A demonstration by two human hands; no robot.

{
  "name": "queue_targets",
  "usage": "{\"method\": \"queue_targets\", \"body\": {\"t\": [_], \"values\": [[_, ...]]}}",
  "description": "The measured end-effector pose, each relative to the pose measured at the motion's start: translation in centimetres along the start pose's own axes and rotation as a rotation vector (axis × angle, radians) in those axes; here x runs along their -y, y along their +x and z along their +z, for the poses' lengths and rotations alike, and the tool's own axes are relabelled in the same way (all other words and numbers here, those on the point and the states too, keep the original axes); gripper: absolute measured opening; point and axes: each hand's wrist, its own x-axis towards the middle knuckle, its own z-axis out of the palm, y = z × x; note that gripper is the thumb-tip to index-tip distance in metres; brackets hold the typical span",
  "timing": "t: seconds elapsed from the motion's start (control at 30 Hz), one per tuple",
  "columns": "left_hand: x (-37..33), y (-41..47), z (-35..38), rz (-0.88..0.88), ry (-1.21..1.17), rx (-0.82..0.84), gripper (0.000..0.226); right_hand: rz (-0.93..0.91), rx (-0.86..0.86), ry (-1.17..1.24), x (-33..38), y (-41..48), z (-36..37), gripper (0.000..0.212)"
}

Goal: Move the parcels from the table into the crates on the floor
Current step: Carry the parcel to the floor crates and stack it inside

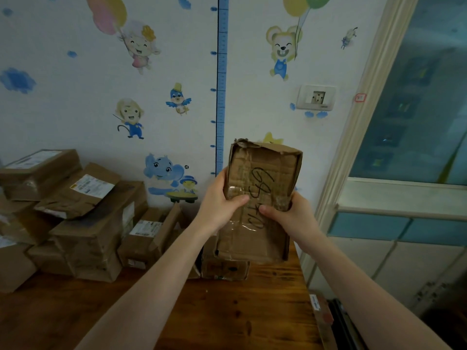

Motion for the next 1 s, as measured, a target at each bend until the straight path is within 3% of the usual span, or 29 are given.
{"method": "queue_targets", "body": {"t": [0.13, 0.27, 0.4, 0.5, 0.57, 0.67, 0.77, 0.8, 0.9, 1.0], "values": [[0.1, -0.1, -0.2, -0.004, -0.072, 0.084, 0.058, 0.158, 0.062, 0.257, 1.2, 0.4, -1.3, 0.020], [-0.2, 0.3, 0.1, -0.039, -0.035, -0.037, 0.039, 0.063, -0.030, 0.110, 0.8, 0.6, -0.8, 0.014], [-0.1, 0.1, 0.3, 0.071, 0.142, -0.152, 0.030, -0.007, -0.051, 0.062, 0.4, -0.2, -0.3, 0.015], [0.9, 0.0, -0.2, 0.126, 0.214, -0.159, 0.031, 0.253, 0.186, 0.321, 1.8, -0.1, -1.7, 0.037], [1.0, -0.3, -0.4, 0.138, 0.211, -0.099, 0.034, 0.391, 0.236, 0.458, 2.5, 0.5, -2.4, 0.057], [0.1, -0.3, -0.6, -0.003, 0.035, 0.049, 0.048, 0.459, 0.100, 0.533, 2.7, 0.9, -2.4, 0.039], [-1.5, 0.6, -1.1, -0.213, -0.224, 0.113, 0.098, 0.450, 0.064, 0.499, 2.0, 0.2, -1.7, 0.022], [-1.9, 0.9, -1.3, -0.302, -0.241, 0.134, 0.099, 0.428, 0.079, 0.463, 1.6, -0.1, -1.5, 0.020], [-1.5, 1.1, -1.0, -0.395, -0.152, 0.086, 0.042, 0.364, 0.132, 0.398, 1.1, -0.5, -0.9, 0.019], [-0.7, 0.5, -0.6, -0.290, -0.084, -0.003, 0.028, 0.369, 0.115, 0.383, 1.4, -0.3, -0.3, 0.030]]}}
